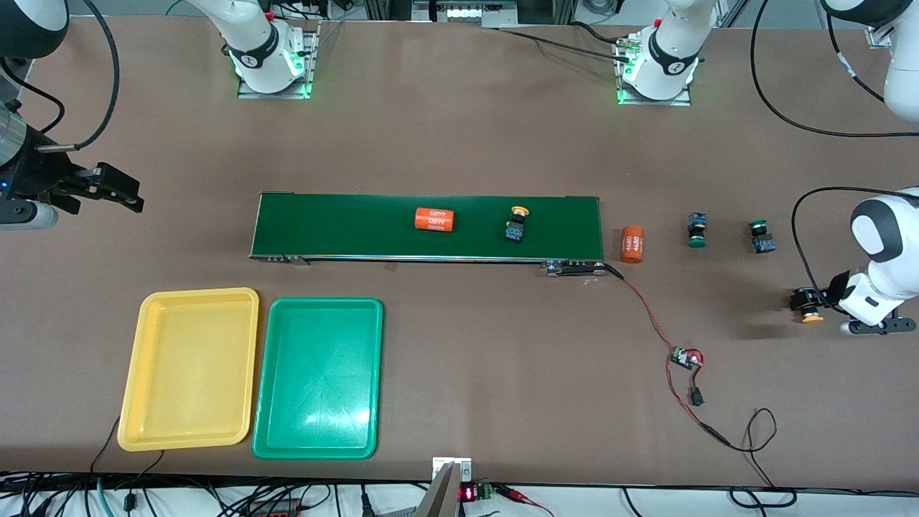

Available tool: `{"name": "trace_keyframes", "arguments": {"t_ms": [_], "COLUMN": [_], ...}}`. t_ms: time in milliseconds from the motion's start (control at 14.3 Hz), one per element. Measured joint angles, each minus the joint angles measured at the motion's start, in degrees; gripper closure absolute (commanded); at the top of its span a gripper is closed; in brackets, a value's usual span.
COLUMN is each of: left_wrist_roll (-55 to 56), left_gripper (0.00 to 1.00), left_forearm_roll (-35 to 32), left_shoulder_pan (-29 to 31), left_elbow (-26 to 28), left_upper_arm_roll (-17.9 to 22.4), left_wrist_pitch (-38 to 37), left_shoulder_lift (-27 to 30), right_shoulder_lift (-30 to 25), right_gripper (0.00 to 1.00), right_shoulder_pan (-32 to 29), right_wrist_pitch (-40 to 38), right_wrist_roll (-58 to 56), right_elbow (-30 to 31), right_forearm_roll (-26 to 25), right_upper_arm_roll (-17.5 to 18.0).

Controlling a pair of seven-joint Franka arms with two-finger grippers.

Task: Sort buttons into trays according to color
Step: 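Grasp the yellow-capped push-button with the left gripper, then carry the yellow-capped button with the left gripper and place it on the belt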

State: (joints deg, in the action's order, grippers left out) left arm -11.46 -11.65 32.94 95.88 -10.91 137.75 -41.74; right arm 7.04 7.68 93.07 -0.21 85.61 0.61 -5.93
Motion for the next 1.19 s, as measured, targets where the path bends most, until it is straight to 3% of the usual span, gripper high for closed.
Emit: {"name": "trace_keyframes", "arguments": {"t_ms": [70, 349, 558, 907, 1047, 1187], "left_wrist_roll": [-0.53, -2.48, -3.51, -5.00, -5.93, -5.89], "left_gripper": [0.78, 0.96, 0.99, 1.00, 1.00, 1.00], "left_forearm_roll": [0.00, -0.07, -0.18, -0.64, -0.65, -0.63], "left_shoulder_pan": [0.04, 0.13, 0.59, 0.54, -1.61, -7.51], "left_elbow": [0.00, -0.24, -0.75, -1.26, -0.85, 0.01], "left_upper_arm_roll": [0.00, -0.33, -3.55, -13.46, -16.39, -17.71], "left_wrist_pitch": [0.01, 0.01, -3.76, -19.78, -24.70, -27.91], "left_shoulder_lift": [-0.01, 0.01, 1.38, 9.67, 12.36, 14.42], "right_shoulder_lift": [0.00, 0.00, 0.00, 0.00, 0.00, 0.00], "right_gripper": [0.00, 0.00, 0.00, 0.00, 0.00, 0.00], "right_shoulder_pan": [0.00, 0.00, 0.01, 0.04, 0.04, 0.05], "right_wrist_pitch": [0.00, 0.00, 0.00, 0.00, 0.00, 0.00], "right_wrist_roll": [0.00, 0.00, 0.00, 0.01, 0.01, 0.01], "right_elbow": [0.00, 0.00, 0.00, 0.00, 0.00, 0.01], "right_forearm_roll": [0.00, 0.00, 0.00, 0.00, 0.00, 0.00], "right_upper_arm_roll": [0.00, 0.01, 0.01, 0.03, 0.03, 0.04]}}
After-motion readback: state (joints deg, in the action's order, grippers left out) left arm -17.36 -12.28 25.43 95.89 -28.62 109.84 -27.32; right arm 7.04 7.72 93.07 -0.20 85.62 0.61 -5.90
